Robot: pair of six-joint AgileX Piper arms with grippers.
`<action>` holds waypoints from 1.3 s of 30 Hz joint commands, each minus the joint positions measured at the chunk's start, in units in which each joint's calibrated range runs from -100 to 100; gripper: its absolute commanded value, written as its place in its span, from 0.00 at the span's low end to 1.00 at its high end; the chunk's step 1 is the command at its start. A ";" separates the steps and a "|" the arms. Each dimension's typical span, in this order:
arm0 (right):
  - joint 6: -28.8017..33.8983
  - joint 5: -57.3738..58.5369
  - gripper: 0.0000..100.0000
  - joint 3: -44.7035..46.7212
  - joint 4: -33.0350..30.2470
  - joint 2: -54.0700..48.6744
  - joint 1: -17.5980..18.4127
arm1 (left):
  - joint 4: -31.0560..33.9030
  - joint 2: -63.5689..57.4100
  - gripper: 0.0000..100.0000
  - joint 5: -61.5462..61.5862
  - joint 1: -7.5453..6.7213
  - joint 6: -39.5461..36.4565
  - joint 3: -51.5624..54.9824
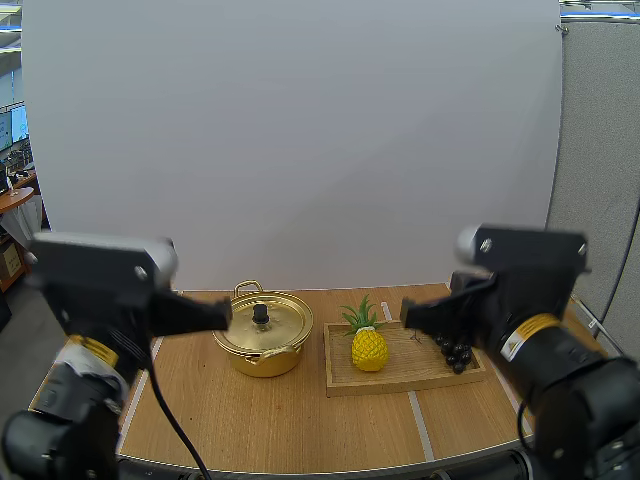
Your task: Open the pot, put the pineapple inside, and close it
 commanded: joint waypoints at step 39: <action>-0.29 12.63 0.00 -14.12 -2.15 41.24 0.08 | 0.38 53.01 0.00 11.13 0.06 2.68 -18.31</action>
